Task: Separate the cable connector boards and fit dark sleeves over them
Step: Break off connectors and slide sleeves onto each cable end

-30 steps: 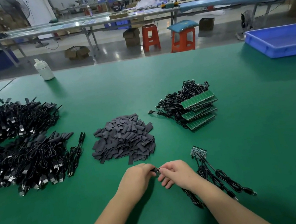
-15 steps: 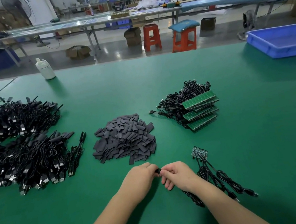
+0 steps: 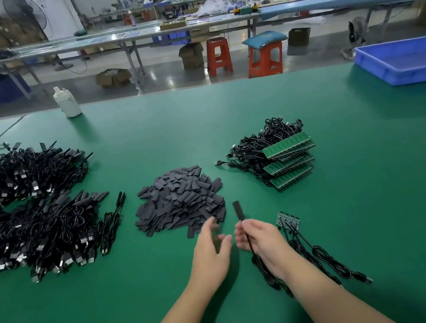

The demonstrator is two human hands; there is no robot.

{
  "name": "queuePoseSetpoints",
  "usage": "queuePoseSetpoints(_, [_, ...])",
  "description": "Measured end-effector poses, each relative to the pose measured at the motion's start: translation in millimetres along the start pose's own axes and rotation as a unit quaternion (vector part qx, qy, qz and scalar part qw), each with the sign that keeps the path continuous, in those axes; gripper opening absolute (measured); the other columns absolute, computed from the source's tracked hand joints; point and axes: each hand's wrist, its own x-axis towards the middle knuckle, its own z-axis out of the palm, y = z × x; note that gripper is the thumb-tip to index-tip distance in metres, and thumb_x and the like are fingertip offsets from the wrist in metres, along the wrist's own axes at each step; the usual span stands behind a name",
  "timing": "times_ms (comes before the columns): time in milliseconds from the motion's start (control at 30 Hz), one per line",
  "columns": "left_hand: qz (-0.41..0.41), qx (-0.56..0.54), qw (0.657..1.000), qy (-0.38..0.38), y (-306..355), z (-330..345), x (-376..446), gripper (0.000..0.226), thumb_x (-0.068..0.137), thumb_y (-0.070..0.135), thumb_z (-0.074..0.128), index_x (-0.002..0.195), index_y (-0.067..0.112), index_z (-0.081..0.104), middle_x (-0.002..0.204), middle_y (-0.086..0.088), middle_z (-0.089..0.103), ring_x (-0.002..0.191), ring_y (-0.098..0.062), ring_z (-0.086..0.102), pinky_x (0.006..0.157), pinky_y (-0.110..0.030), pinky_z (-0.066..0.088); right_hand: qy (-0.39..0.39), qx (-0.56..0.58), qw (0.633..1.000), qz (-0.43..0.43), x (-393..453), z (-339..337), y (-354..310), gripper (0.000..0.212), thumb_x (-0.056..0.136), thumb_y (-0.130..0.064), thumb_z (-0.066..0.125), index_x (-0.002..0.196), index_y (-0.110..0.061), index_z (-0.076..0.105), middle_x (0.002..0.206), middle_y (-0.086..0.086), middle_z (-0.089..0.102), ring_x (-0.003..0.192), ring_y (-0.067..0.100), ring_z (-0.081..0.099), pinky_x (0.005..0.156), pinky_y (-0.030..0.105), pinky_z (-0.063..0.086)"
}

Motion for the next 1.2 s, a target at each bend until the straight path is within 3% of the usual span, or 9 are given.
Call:
queuePoseSetpoints(200, [-0.078,-0.070,0.992,-0.065,10.9,17.9,-10.2,0.019,0.087,0.022,0.072,0.103,0.025,0.062,0.070,0.012,0.064,0.057,0.004,0.054,0.057,-0.011,0.040,0.062,0.308,0.949,0.019,9.2,14.1,-10.2,0.018,0.102,-0.009,0.048,0.102,0.003,0.062,0.092,0.014,0.066,0.097,0.024,0.064,0.092,0.034,0.052])
queuePoseSetpoints(300, [-0.113,-0.131,0.984,-0.043,15.2,13.9,-9.1,0.012,0.087,0.010,0.070,0.097,0.017,0.068,0.066,0.003,0.066,0.059,-0.016,0.061,0.061,-0.023,0.051,0.041,0.174,0.984,-0.010,9.3,13.4,-12.3,0.021,0.102,-0.011,0.050,0.110,-0.001,0.066,0.108,0.010,0.070,0.108,0.020,0.063,0.099,0.029,0.048])
queuePoseSetpoints(367, [-0.125,-0.159,0.979,-0.019,15.3,-1.6,-2.7,0.013,0.088,0.005,0.068,0.099,0.012,0.069,0.077,-0.010,0.073,0.070,-0.026,0.071,0.070,-0.030,0.058,0.046,-0.120,0.990,-0.063,8.1,2.8,-18.1,0.021,0.101,-0.019,0.055,0.114,-0.013,0.070,0.115,-0.004,0.070,0.114,0.011,0.060,0.099,0.020,0.044])
queuePoseSetpoints(533, [-0.082,0.007,0.989,0.123,-5.1,-95.5,37.3,0.018,0.089,0.016,0.069,0.103,0.028,0.071,0.089,0.008,0.072,0.080,-0.009,0.068,0.067,-0.021,0.051,0.140,-0.664,0.714,-0.174,13.4,-57.8,-36.3,0.032,0.101,-0.025,0.050,0.129,-0.020,0.064,0.133,-0.002,0.060,0.130,0.018,0.044,0.111,0.033,0.036])
queuePoseSetpoints(600, [-0.080,0.059,0.978,0.184,-21.6,-139.9,53.6,0.021,0.090,0.020,0.068,0.109,0.026,0.070,0.094,0.005,0.073,0.078,-0.007,0.066,0.064,-0.024,0.051,0.136,-0.717,0.677,-0.096,13.7,-76.3,-40.5,0.040,0.103,-0.031,0.044,0.141,-0.021,0.052,0.144,0.000,0.050,0.137,0.022,0.037,0.114,0.039,0.033])
queuePoseSetpoints(733, [-0.125,0.194,0.941,0.247,-64.8,-205.5,79.8,0.041,0.092,0.024,0.065,0.132,0.019,0.059,0.111,-0.013,0.069,0.075,-0.018,0.057,0.067,-0.031,0.045,0.123,-0.719,0.683,-0.048,11.4,-86.4,-40.0,0.043,0.103,-0.034,0.043,0.144,-0.020,0.049,0.144,0.002,0.050,0.134,0.024,0.040,0.109,0.039,0.038])
queuePoseSetpoints(933, [-0.191,0.401,0.892,0.084,-101.3,-221.4,89.7,0.061,0.095,0.015,0.059,0.151,0.022,0.035,0.148,-0.013,0.044,0.124,-0.037,0.048,0.096,-0.049,0.048,0.148,-0.671,0.726,-0.040,8.1,-74.7,-43.3,0.043,0.101,-0.034,0.050,0.142,-0.019,0.050,0.130,0.003,0.059,0.125,0.023,0.047,0.098,0.039,0.046])
queuePoseSetpoints(1033, [-0.158,0.451,0.871,0.113,-101.0,-208.7,86.9,0.056,0.095,0.018,0.059,0.148,0.019,0.040,0.150,-0.013,0.040,0.131,-0.035,0.037,0.102,-0.048,0.040,0.147,-0.660,0.737,-0.022,9.2,-70.2,-46.3,0.040,0.098,-0.030,0.058,0.137,-0.020,0.056,0.130,0.004,0.056,0.121,0.023,0.051,0.098,0.036,0.046])
queuePoseSetpoints(1200, [0.023,0.405,0.888,0.215,-72.5,-170.9,76.4,0.036,0.089,0.008,0.062,0.124,0.005,0.065,0.123,-0.017,0.064,0.108,-0.034,0.057,0.093,-0.048,0.049,0.138,-0.546,0.826,-0.040,6.8,-64.0,-61.0,0.022,0.092,-0.019,0.068,0.114,-0.021,0.071,0.115,-0.003,0.068,0.092,0.010,0.058,0.079,0.023,0.041])
